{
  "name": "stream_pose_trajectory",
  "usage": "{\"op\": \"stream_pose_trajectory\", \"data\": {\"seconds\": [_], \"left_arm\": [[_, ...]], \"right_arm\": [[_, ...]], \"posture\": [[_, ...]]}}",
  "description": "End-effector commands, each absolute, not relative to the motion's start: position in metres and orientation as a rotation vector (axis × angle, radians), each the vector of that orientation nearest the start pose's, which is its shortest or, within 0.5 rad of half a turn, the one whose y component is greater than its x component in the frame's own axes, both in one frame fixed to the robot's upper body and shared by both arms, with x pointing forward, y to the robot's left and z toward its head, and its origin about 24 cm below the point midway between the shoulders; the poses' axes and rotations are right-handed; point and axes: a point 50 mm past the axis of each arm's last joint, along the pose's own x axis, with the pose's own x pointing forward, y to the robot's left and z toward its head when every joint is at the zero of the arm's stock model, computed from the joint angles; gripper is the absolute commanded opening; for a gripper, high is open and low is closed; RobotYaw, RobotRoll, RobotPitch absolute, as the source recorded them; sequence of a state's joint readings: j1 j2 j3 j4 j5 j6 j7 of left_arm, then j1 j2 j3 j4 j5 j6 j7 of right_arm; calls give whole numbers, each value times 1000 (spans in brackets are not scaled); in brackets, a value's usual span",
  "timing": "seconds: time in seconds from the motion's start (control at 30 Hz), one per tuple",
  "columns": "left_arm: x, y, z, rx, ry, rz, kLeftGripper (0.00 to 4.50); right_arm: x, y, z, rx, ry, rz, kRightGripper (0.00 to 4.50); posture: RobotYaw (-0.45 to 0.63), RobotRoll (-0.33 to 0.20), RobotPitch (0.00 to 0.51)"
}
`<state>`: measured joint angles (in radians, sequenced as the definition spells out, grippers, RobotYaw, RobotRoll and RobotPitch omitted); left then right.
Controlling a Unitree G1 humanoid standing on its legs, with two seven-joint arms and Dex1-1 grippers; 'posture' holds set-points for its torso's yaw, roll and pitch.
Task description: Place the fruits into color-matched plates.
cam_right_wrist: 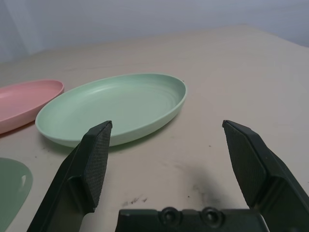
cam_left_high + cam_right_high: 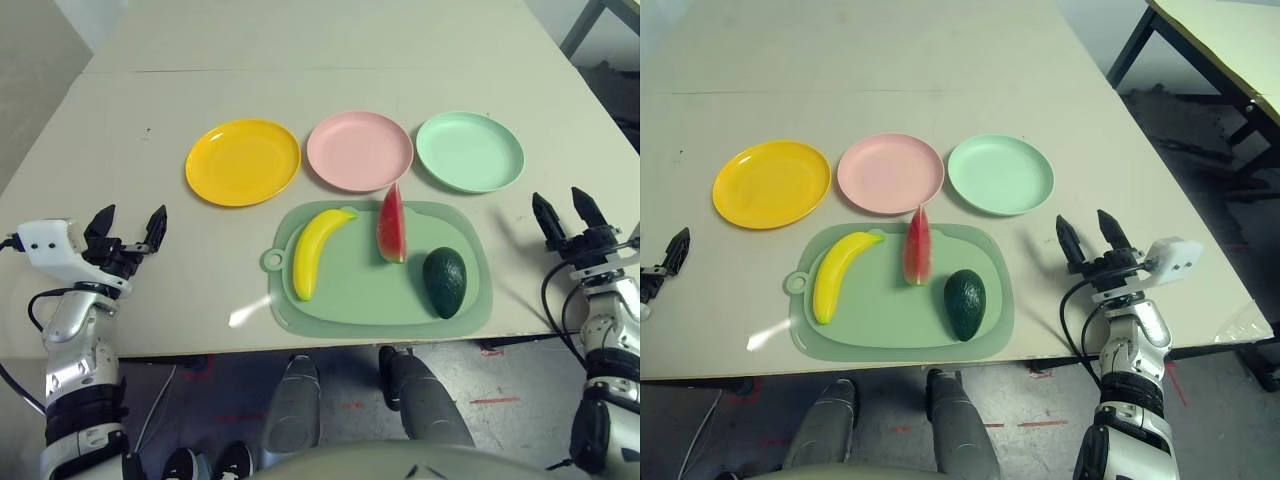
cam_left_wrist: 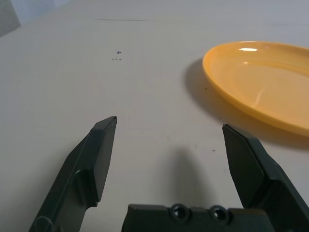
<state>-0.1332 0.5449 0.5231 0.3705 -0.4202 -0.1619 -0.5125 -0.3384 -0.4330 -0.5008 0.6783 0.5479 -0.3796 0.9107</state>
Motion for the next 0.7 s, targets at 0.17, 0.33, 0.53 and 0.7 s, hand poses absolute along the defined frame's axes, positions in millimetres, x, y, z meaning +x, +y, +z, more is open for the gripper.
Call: {"op": "stream_pose_trajectory", "data": {"seconds": [0.17, 0.33, 0.53, 0.7], "left_arm": [[244, 360, 107, 102, -184, 83, 4461], [235, 359, 105, 105, -182, 90, 4461], [235, 353, 105, 109, -197, 65, 4461], [239, 306, 131, 48, -270, -508, 4461]], "right_arm": [[277, -320, 81, 124, -381, 233, 4500], [276, -321, 81, 116, -378, 237, 4500], [272, -330, 88, 88, -379, 238, 4500], [274, -333, 112, 186, -440, 321, 4500]], "posture": [[39, 0, 225], [46, 0, 231], [31, 0, 229], [22, 0, 247]]}}
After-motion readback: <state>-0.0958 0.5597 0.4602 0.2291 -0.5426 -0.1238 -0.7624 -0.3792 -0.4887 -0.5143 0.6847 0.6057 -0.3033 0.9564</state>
